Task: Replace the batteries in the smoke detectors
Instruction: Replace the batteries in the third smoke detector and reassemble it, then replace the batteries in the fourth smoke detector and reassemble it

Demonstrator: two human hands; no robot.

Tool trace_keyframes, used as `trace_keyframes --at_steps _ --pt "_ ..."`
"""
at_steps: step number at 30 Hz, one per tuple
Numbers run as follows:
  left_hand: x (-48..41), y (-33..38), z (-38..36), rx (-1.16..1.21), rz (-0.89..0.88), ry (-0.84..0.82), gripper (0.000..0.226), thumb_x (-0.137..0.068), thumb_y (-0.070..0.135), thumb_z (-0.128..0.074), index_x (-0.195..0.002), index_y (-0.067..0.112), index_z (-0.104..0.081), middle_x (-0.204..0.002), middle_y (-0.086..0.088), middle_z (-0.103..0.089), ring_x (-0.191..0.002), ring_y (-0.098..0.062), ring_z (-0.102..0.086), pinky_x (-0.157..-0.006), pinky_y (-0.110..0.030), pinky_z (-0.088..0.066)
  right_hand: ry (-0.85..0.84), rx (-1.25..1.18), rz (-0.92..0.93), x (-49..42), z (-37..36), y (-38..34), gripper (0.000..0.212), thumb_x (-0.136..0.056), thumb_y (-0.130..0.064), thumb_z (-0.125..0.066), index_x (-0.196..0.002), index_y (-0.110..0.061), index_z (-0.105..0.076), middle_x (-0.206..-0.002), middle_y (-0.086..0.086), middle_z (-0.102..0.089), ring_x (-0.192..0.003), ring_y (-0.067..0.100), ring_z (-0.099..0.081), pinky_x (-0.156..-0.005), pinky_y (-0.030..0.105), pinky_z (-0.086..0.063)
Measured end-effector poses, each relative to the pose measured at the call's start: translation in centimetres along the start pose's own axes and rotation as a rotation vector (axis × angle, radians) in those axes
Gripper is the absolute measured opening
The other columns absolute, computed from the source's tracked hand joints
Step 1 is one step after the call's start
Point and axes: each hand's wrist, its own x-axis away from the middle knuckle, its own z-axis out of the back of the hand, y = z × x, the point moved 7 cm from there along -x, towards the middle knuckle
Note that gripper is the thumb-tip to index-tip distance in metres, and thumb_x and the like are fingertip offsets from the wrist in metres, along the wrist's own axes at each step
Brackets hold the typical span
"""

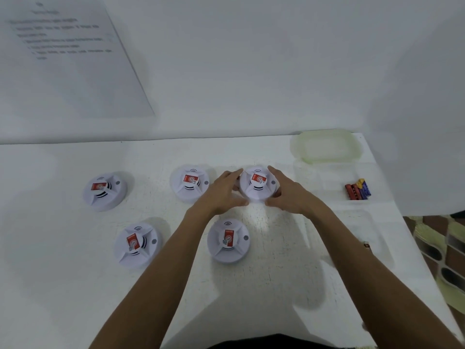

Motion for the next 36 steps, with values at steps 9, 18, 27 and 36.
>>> trace_keyframes --at_steps 9,18,27,36 --pt "5.7 -2.3 7.3 -0.06 -0.097 0.301 0.066 -0.075 0.044 -0.074 -0.134 0.027 -0.048 -0.121 0.009 -0.053 -0.103 -0.007 -0.05 -0.087 -0.024 -0.04 0.428 0.092 0.125 0.9 0.7 -5.2 0.029 -0.095 -0.024 -0.054 -0.123 -0.016 -0.058 -0.094 0.003 -0.064 -0.081 0.015 -0.057 -0.072 0.028 -0.043" --pt "5.0 -9.5 9.0 -0.315 0.158 0.097 0.113 -0.046 0.072 -0.074 -0.141 0.028 -0.029 -0.138 0.002 -0.044 -0.127 -0.025 -0.037 -0.102 -0.044 -0.036 0.053 0.029 0.181 -3.7 -6.6 -9.9 0.041 -0.098 -0.02 -0.052 -0.138 -0.014 -0.051 -0.102 0.008 -0.068 -0.095 0.02 -0.06 -0.08 0.027 -0.046" --pt "4.9 -9.4 8.8 -0.273 0.167 0.166 0.11 -0.057 0.049 -0.084 -0.146 0.026 -0.024 -0.14 -0.008 -0.036 -0.123 -0.03 -0.037 -0.1 -0.042 -0.037 0.045 -0.073 0.095 -4.6 -8.6 -10.4 0.04 -0.091 -0.011 -0.056 -0.131 -0.011 -0.054 -0.109 0.014 -0.068 -0.099 0.03 -0.063 -0.091 0.046 -0.051" --pt "8.1 -3.4 9.7 -0.01 -0.094 0.242 0.107 -0.055 0.042 -0.087 -0.14 0.035 -0.023 -0.132 0.01 -0.039 -0.11 -0.008 -0.046 -0.089 -0.029 -0.05 0.055 -0.701 0.159 2.1 -5.4 -11.8 0.031 -0.095 -0.017 -0.061 -0.123 -0.028 -0.06 -0.107 0.009 -0.07 -0.095 0.024 -0.07 -0.081 0.034 -0.06"
